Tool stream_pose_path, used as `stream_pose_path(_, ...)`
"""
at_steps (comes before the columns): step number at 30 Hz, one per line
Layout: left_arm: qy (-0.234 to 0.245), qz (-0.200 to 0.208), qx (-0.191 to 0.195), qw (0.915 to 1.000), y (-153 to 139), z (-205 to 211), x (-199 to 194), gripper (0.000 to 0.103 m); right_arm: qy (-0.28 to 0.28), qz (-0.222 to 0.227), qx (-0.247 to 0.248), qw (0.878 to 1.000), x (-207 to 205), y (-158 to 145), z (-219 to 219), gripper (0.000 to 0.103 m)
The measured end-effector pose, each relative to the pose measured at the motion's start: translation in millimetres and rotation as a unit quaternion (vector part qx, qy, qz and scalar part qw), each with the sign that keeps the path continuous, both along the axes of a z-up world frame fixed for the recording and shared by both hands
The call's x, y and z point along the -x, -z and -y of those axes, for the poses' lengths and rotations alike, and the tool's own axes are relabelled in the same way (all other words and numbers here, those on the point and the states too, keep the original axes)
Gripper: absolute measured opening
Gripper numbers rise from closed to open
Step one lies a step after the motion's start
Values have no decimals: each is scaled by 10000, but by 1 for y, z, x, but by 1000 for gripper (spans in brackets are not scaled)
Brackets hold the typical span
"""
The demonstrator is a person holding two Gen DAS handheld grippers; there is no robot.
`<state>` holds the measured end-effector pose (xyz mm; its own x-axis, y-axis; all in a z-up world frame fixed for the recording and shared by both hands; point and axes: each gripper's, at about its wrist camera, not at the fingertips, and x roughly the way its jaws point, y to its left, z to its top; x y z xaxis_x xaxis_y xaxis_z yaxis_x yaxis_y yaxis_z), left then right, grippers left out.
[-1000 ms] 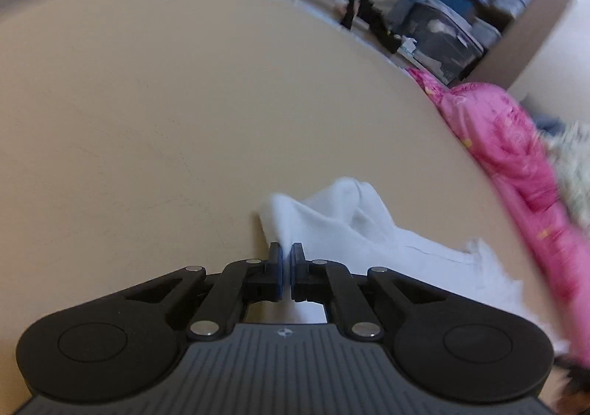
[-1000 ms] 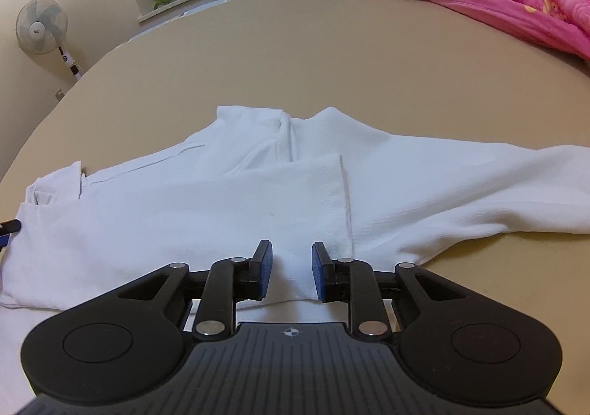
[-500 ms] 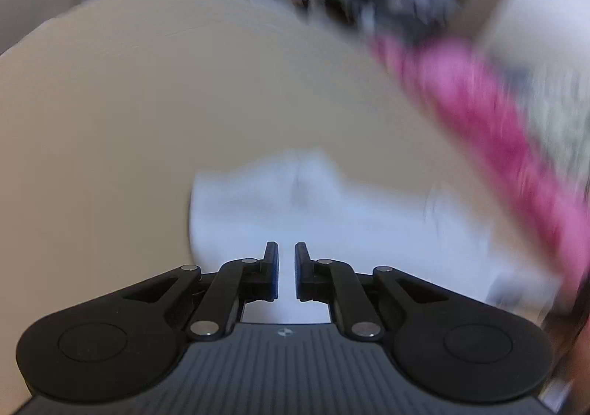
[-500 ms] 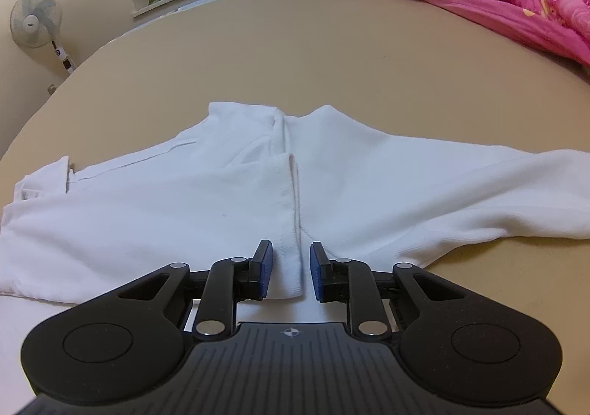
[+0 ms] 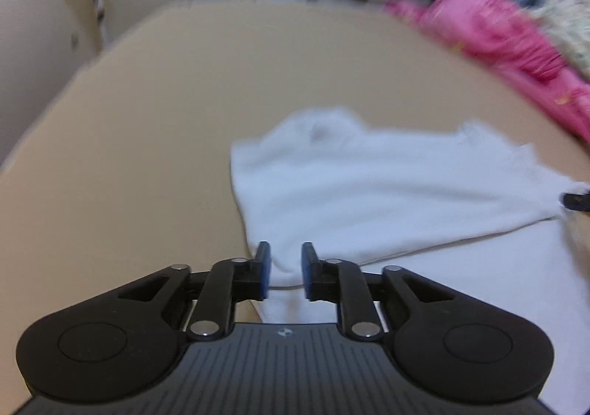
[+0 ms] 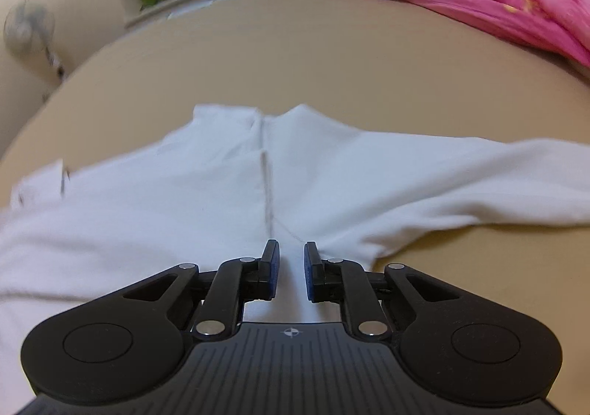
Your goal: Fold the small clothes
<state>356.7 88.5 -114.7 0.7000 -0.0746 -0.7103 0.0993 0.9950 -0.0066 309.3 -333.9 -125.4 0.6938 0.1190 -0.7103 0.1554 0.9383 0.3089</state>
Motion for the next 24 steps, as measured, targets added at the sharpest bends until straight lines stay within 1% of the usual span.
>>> stream_pose_path(1,52,206,-111,9997,-12,-2,19,33,41,123,-80,9999,5,-5,7,24)
stream_pose_path(3,152,408,-185,9989,-26,-8,50,50,159,306,-111,9993,16,-14,24,26)
stream_pose_path(5,208,581,-182,9979,-33,-15,83,57,325,373,-193,9986,25,-16,44,26)
stream_pose_path(7,94,724,-128,9972,-28,-21,114,59,562,433,-226,9972,36,-16,66,26)
stream_pose_path(8,-87,648,-92,9978,-23,-24,118,59,693,475,-222,9962,42,-15,79,26)
stream_pose_path(9,-241,525,-109,9983,-27,-19,120,59,830,499,-222,9951,48,-13,93,26)
stream_pose_path(11,-474,830,-136,9953,-33,-24,120,59,1183,505,-277,9913,60,-8,122,24)
stream_pose_path(13,-705,768,-194,9944,-28,-25,107,59,1592,500,-408,9851,71,0,152,24)
stream_pose_path(15,-831,550,-178,9949,-18,-26,95,59,2093,544,-614,9744,83,7,185,25)
stream_pose_path(16,-797,447,-203,9956,-13,-26,91,59,2346,578,-734,9676,87,11,202,25)
stream_pose_path(18,-704,400,-364,9961,-7,-25,86,59,2794,618,-943,9535,96,20,231,25)
stream_pose_path(19,-700,403,-410,9959,-7,-31,85,59,3031,637,-1093,9445,100,26,247,25)
stream_pose_path(21,-783,396,-285,9957,-7,-37,84,59,3438,663,-1337,9271,106,42,273,26)
stream_pose_path(23,-861,404,-175,9953,-8,-44,82,59,3856,611,-1536,9077,111,59,294,26)
stream_pose_path(24,-882,408,-158,9951,-9,-44,81,59,4057,602,-1651,8970,114,68,303,28)
